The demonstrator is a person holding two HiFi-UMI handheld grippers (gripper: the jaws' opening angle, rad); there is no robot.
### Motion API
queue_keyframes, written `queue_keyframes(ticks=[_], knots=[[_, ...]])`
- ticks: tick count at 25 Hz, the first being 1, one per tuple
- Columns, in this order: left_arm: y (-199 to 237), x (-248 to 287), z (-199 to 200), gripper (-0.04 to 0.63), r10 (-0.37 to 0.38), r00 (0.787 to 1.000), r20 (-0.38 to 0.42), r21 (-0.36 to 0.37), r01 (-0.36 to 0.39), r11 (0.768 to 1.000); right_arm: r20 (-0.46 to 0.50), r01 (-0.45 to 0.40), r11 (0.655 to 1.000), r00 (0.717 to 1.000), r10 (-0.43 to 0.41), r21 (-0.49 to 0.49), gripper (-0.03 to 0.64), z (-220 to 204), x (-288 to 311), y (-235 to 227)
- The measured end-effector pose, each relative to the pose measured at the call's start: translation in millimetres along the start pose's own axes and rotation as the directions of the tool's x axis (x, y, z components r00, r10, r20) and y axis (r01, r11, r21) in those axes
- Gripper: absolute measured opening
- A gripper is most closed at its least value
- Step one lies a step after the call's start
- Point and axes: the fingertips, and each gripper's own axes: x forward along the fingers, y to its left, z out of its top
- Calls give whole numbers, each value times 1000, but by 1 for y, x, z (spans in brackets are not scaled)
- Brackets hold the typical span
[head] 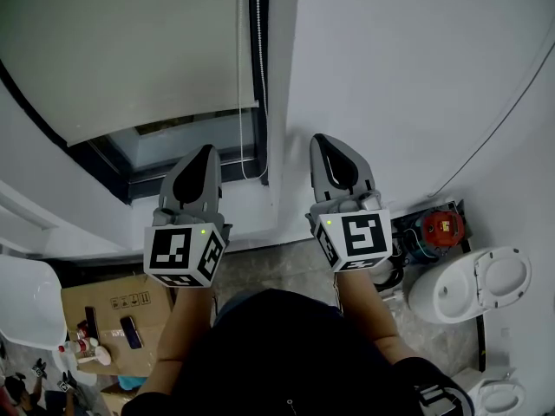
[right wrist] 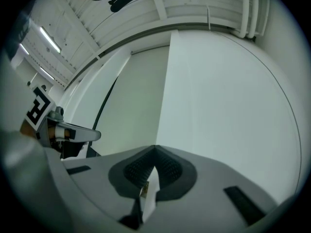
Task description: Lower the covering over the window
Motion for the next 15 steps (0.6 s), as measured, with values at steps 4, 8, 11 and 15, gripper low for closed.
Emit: queue_keyframes(ticks=[4, 8, 11, 15], knots=[[-2, 0, -3, 11, 4, 1000, -8, 1, -4, 1000, 1, -11, 1000, 1000, 11, 4, 12, -2, 0, 1], [-2, -3, -4, 11, 10, 1000, -10, 2, -10, 1000, 0, -25, 1000, 1000, 25, 5, 12, -2, 1, 5], [-3, -3, -5, 11, 11, 1000, -12, 2, -11, 1000, -3, -35, 999, 999, 35, 3, 12, -4, 2, 7], [-8, 0, -6, 11, 6, 1000, -11, 6, -6, 1000, -2, -40, 999, 999, 40, 2, 12, -5, 1, 3]])
